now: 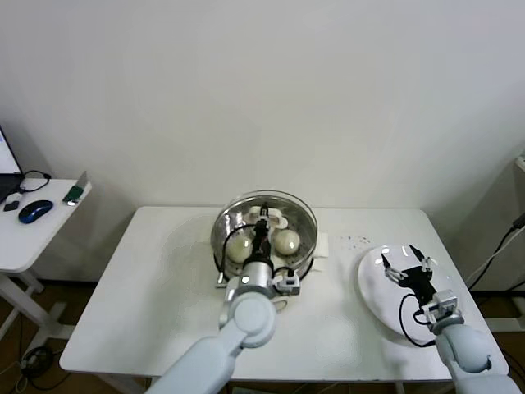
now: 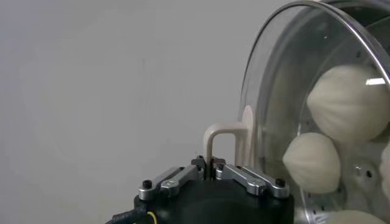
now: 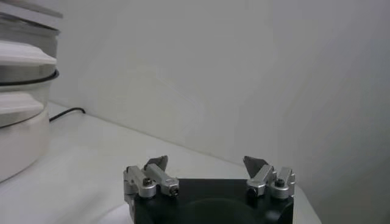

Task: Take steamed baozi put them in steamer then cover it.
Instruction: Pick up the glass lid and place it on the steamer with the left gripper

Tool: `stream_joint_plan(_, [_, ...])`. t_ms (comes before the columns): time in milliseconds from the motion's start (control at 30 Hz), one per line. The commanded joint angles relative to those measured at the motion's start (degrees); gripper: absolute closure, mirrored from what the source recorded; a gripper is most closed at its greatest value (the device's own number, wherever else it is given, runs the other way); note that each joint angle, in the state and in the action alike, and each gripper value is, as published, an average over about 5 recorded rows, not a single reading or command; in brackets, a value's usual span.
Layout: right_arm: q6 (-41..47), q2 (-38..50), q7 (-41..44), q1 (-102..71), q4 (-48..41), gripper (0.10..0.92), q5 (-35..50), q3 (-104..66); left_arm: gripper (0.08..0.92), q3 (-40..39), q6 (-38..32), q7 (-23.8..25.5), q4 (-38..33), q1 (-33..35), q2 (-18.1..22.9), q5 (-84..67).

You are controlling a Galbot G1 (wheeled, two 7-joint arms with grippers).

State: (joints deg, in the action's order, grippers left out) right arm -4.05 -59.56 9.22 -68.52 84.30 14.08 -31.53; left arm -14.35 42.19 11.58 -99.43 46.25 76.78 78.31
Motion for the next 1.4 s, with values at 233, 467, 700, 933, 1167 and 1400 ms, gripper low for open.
stream_joint_plan(233, [-0.3, -0.2, 0.1, 0.4, -0.6, 0.203, -0.7, 0.0, 0.858, 0.8, 2.8, 2.2, 1.6, 0.4, 1.9, 1.6])
stream_joint_plan(467, [-0.3, -0.3, 0.1, 0.5, -0.8, 0.203, -0.9, -0.1, 0.858, 0.8, 2.8, 2.0, 1.7, 0.4, 1.9, 1.8])
stream_joint_plan(700, [-0.5, -0.3, 0.1, 0.8, -1.3, 0.203, -1.2, -0.3, 0.858, 1.2, 2.8, 1.7, 2.2, 0.5, 2.1, 2.1])
stream_joint_plan(933, [-0.7, -0.5, 0.1, 1.0, -1.7, 0.203, -1.5, -0.3, 0.858, 1.6, 2.8, 1.8, 1.0, 2.1, 1.2, 2.0])
stream_joint_plan(1167, [-0.8, -0.9, 0.1, 1.3, -2.0, 0.203, -1.9, -0.2, 0.858, 1.3, 2.8, 0.7, 0.9, 2.4, 1.2, 2.0])
stream_joint_plan(1400, [-1.1, -1.0, 0.4, 1.3, -2.1, 0.203, -2.0, -0.4, 0.858, 1.0, 2.8, -1.5, 1.6, 1.9, 1.3, 1.7])
